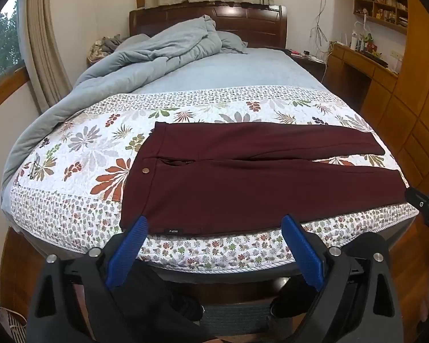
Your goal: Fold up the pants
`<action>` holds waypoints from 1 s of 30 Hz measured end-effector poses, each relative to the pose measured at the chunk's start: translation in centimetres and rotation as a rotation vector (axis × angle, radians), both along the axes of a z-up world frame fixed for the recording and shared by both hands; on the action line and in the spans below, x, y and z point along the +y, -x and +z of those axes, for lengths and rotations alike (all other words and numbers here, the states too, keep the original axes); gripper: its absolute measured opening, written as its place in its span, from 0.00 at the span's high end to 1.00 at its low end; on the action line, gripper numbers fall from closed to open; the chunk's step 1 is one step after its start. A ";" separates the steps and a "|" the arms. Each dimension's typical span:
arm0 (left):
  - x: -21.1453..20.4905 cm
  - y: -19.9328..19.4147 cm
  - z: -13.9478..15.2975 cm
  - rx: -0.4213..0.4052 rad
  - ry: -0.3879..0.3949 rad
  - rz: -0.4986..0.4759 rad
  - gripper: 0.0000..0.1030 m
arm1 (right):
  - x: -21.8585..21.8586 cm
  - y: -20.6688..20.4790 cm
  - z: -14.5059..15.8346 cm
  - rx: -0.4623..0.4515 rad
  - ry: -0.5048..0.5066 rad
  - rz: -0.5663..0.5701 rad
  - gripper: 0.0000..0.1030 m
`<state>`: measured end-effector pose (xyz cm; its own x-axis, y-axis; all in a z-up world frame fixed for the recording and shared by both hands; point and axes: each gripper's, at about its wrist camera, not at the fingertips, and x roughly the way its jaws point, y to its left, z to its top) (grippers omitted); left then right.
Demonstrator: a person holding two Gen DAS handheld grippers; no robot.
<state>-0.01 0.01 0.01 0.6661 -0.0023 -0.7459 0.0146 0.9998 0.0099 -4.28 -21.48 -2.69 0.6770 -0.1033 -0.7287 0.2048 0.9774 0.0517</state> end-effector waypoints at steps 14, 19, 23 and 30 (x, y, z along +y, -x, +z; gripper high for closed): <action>0.1 0.1 0.1 0.003 0.000 -0.001 0.08 | 0.0 -0.1 -0.1 0.010 0.010 -0.001 0.02; 0.0 0.1 0.0 0.003 -0.003 -0.001 0.08 | 0.0 0.0 0.0 0.010 0.011 0.000 0.02; -0.2 0.0 -0.1 0.004 -0.004 -0.003 0.08 | 0.0 0.0 0.0 0.010 0.012 -0.001 0.02; -0.1 0.0 -0.1 0.004 -0.001 -0.002 0.08 | -0.3 0.3 -0.3 0.008 0.013 0.002 0.02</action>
<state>-0.05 -0.10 -0.10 0.6634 -0.0029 -0.7482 0.0168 0.9998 0.0110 -4.61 -21.79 -2.97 0.6712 -0.1116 -0.7328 0.2035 0.9784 0.0374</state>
